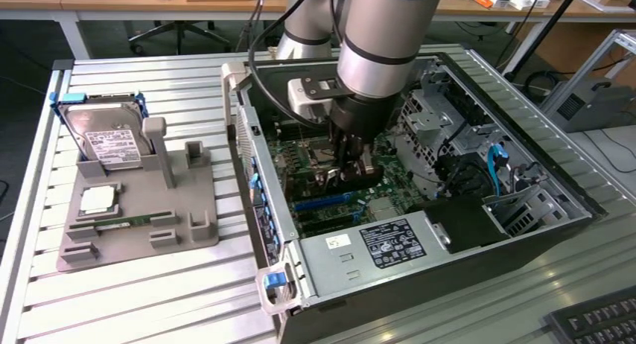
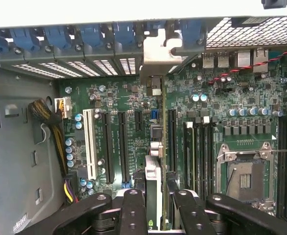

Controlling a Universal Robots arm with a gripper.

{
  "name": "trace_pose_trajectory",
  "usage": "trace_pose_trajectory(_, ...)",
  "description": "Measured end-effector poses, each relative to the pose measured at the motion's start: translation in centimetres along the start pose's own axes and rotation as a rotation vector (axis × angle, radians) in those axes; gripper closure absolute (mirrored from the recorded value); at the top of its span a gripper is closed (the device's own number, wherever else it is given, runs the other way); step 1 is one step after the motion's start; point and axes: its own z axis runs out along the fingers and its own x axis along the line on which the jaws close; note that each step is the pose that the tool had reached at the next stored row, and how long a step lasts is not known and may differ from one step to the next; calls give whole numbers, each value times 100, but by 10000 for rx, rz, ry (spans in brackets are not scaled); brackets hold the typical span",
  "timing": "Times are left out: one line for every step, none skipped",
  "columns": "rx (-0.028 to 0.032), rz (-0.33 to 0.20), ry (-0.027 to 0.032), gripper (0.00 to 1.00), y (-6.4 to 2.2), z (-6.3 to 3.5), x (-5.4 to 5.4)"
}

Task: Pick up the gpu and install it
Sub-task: 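Insert the gpu into the slot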

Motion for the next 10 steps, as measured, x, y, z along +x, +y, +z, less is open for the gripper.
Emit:
trace_pose_trajectory(1,0,-1,73,1,5,0)
trace_pose_trajectory(0,1,0,73,3,10,0)
trace_pose_trajectory(0,2,2,73,6,16,1)
trace_pose_trajectory(-1,3,3,73,11,21,1)
trace_pose_trajectory(-2,2,5,73,15,24,1)
trace_pose_trajectory(-1,1,5,73,21,30,2)
trace_pose_trajectory(-1,1,7,73,26,35,2)
trace_pose_trajectory(-1,1,7,73,33,41,2)
trace_pose_trajectory(-1,1,9,73,39,44,3)
trace_pose_trajectory(-1,1,11,73,48,48,3)
